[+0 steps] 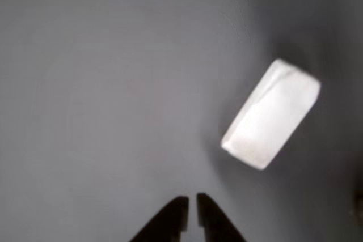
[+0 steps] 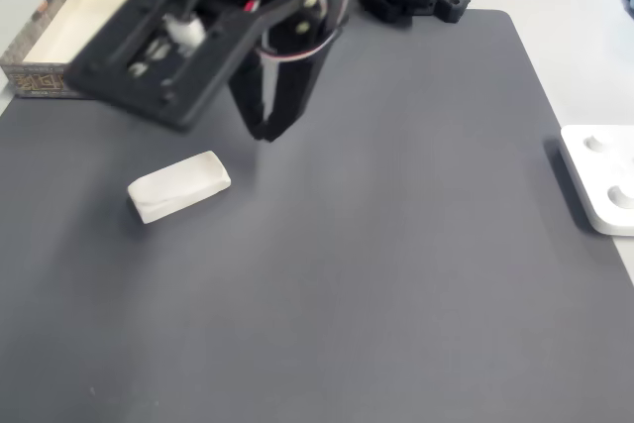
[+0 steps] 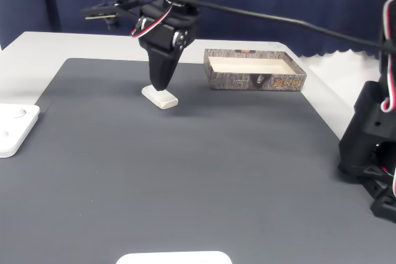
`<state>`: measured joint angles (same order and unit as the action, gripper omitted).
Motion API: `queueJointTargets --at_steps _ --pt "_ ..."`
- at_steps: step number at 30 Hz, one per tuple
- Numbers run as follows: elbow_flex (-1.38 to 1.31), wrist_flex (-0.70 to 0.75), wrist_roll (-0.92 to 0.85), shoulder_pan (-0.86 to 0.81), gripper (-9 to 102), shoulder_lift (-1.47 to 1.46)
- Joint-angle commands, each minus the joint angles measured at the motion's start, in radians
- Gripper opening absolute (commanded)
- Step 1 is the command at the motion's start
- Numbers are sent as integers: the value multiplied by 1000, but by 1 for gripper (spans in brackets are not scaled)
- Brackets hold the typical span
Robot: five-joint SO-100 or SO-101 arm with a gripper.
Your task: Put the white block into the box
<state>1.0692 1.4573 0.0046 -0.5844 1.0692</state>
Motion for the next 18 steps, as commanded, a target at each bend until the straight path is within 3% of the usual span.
queueJointTargets --at_steps 1,18 --pt "-198 46 -20 -43 -2 -54" --pt "-620 241 -77 -115 -2 -321"
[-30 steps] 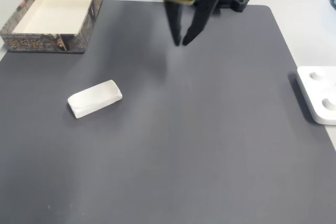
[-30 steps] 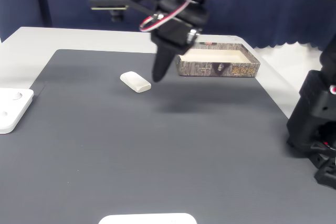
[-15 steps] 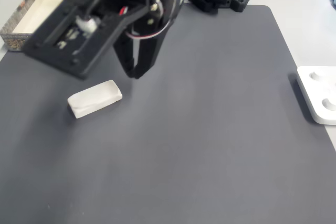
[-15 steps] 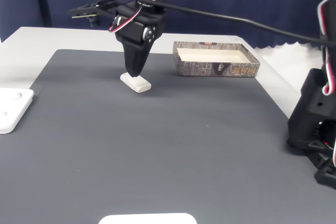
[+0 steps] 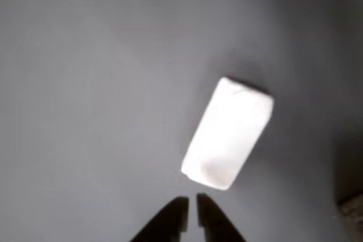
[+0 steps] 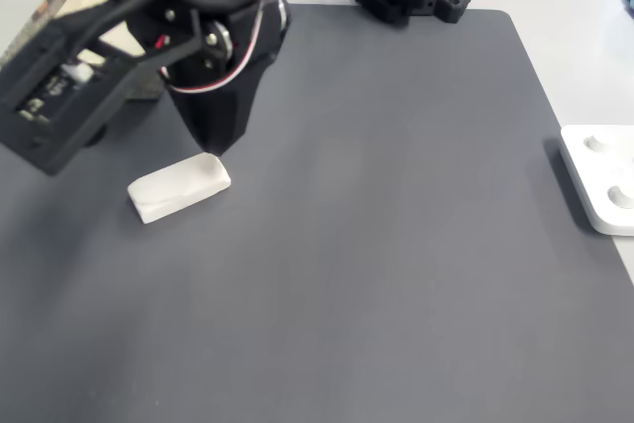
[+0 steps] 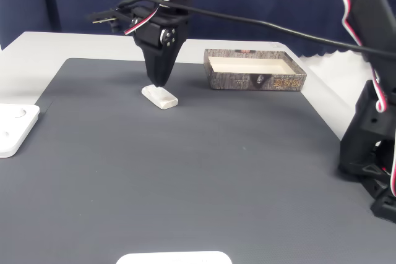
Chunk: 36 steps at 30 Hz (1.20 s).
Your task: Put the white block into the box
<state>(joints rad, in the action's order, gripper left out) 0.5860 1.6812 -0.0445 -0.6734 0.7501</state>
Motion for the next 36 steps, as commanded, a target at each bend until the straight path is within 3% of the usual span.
queueJointTargets --at_steps 1,21,36 --pt "-160 20 -35 -28 -2 -17" --pt "-518 41 -87 -46 -2 -264" --pt "-313 57 -140 -78 -2 -135"
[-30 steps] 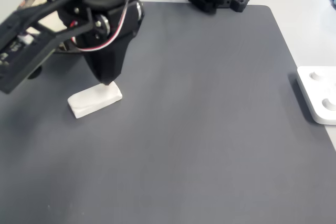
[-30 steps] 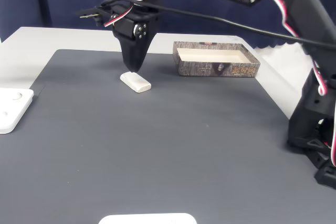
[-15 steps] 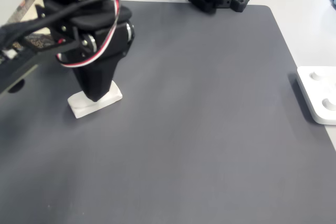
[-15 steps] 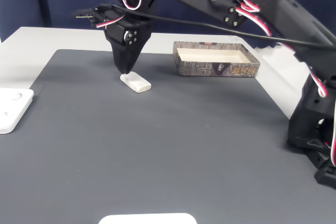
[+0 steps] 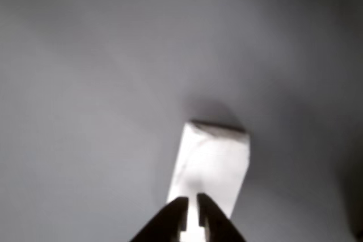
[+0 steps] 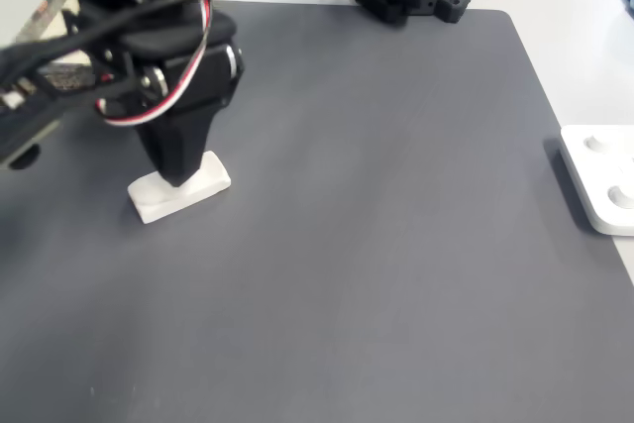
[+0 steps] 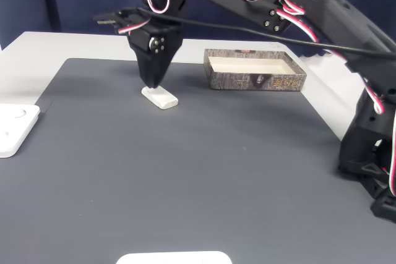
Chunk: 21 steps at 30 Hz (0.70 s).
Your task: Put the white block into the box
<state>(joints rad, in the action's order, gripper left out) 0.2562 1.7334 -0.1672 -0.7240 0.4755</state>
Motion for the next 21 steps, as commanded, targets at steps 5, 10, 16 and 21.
queueJointTargets --at_steps 5,10,16,21 --pt "5 5 -25 -43 -2 143" --pt "-3 5 -80 -44 -2 153" --pt "-17 3 -247 -35 -2 173" --pt "-11 3 -285 -35 -2 204"
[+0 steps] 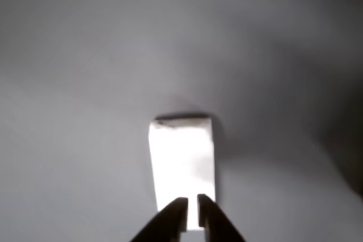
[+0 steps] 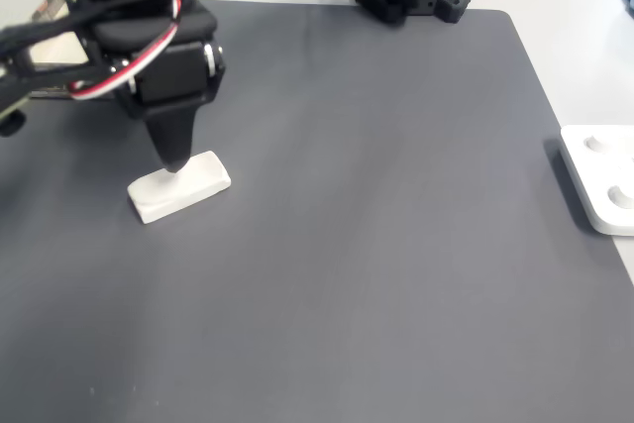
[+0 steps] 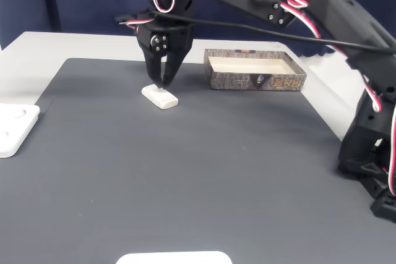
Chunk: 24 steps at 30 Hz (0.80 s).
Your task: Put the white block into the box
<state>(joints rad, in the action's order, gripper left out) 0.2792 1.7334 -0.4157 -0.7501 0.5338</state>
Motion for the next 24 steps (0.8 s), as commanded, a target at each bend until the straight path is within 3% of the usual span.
queueJointTargets --at_steps 1,24 --pt "-28 3 -41 -9 -2 152" --pt "77 3 -80 -2 -2 221"
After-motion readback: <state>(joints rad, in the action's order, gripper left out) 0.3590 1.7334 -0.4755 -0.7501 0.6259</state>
